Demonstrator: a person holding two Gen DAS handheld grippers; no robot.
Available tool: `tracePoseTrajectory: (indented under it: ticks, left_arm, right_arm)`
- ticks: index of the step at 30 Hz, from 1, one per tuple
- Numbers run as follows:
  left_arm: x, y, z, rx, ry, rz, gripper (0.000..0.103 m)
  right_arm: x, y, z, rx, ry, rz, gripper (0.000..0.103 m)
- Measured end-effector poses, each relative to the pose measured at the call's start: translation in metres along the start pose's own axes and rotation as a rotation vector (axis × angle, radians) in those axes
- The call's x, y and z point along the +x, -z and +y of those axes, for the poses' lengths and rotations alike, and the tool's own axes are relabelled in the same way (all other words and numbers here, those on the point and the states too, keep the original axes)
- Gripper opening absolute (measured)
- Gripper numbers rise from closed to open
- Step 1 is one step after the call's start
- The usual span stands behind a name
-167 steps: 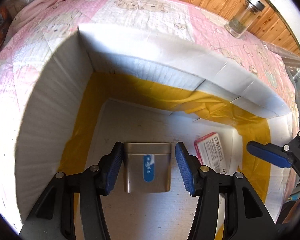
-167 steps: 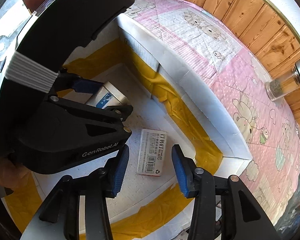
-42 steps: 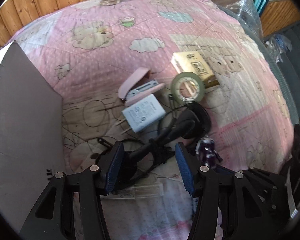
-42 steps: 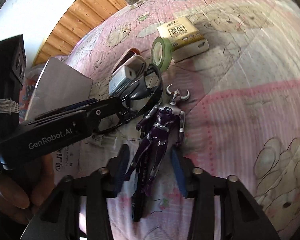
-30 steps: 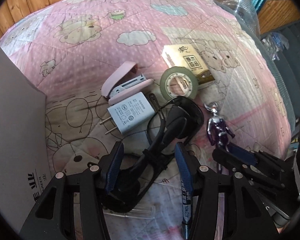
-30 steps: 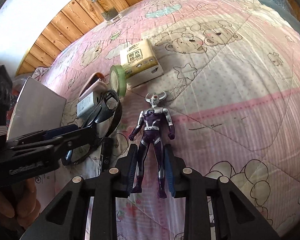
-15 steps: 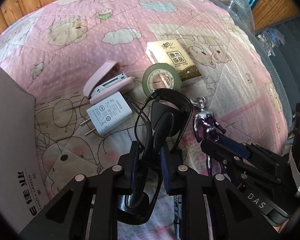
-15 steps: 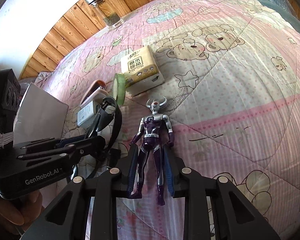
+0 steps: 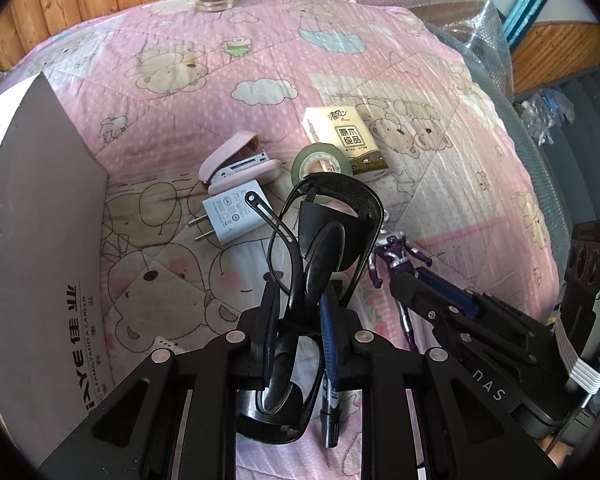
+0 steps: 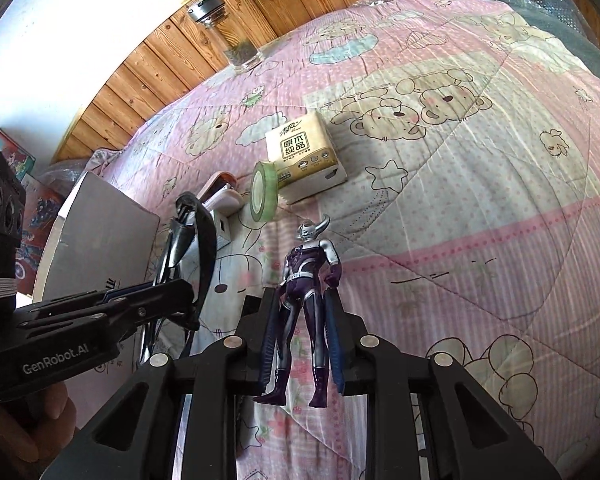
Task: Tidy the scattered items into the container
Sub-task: 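Grasp the black glasses with the left tool while the right tool grasps the purple action figure, then lift the glasses with the left tool while the right tool lifts the purple figure toward the box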
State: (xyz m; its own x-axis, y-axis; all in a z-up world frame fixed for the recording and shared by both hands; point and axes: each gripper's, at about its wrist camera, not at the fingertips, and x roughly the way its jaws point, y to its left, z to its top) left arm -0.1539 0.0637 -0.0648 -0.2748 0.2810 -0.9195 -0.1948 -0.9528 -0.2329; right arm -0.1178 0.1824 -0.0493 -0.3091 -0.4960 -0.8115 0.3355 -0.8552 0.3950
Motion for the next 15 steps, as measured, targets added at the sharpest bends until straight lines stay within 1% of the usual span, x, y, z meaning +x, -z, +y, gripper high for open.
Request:
tracePoseTrajectory:
  ticks: [9,15]
  left_arm:
    - [-0.019,0.018,-0.003,-0.037,0.02,-0.022,0.02]
    - [-0.037,0.029,-0.004,-0.037,-0.019,-0.062,0.02]
  right_arm:
    - [-0.012,0.008,0.007,-0.027,-0.003,-0.02,0.024]
    - [-0.022,0.015,0.013,-0.044,-0.009,-0.022,0.024]
